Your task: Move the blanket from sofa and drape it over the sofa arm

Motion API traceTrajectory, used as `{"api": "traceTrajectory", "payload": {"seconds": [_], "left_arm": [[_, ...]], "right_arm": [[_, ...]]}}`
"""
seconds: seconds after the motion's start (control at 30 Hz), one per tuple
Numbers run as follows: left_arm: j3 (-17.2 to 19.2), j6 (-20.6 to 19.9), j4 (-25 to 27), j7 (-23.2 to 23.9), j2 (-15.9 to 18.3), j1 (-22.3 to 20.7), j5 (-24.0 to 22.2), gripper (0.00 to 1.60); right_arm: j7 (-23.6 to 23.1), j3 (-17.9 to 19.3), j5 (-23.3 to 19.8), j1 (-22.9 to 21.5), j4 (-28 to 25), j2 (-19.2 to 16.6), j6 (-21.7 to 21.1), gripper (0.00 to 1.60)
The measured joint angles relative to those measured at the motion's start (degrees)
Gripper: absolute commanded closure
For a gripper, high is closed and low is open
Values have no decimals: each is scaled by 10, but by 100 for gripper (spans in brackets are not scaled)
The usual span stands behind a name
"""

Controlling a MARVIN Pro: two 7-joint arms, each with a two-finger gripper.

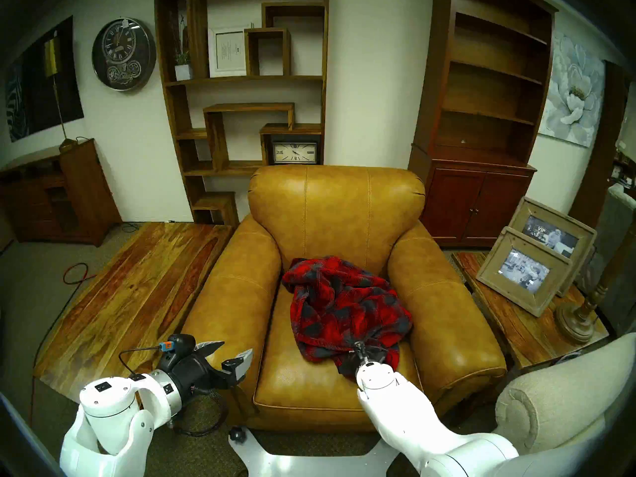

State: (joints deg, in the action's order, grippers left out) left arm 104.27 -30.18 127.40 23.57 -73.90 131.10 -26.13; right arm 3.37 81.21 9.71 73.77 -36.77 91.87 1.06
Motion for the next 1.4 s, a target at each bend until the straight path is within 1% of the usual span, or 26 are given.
{"api": "traceTrajectory", "payload": {"seconds": [0.17,0.37,0.5,0.67,0.8,0.87,1.07,1.27,1.4], "left_arm": [[0,0,-1,1,0,0,0,0],[0,0,-3,2,0,-1,0,0],[0,0,-3,2,-1,-1,0,0],[0,0,-3,3,-1,-1,0,0],[0,0,-3,3,-1,-1,0,0],[0,0,-3,3,-1,-1,0,0],[0,0,-3,4,-1,-1,0,0],[0,0,-3,5,-2,-1,0,0],[0,0,-4,5,-2,-2,1,0]], "right_arm": [[11,38,-11,-23,-35,-23,22,160],[24,91,-26,-52,-77,-60,43,160],[28,127,-40,-69,-103,-85,48,160],[24,175,-58,-91,-132,-115,44,160],[-4,201,-61,-96,-153,-142,25,160],[-21,206,-59,-92,-159,-154,11,160],[-76,223,-47,-58,-171,-189,-28,160],[-129,264,-35,-29,-183,-221,-58,160],[-156,292,-29,-19,-192,-237,-72,160]]}}
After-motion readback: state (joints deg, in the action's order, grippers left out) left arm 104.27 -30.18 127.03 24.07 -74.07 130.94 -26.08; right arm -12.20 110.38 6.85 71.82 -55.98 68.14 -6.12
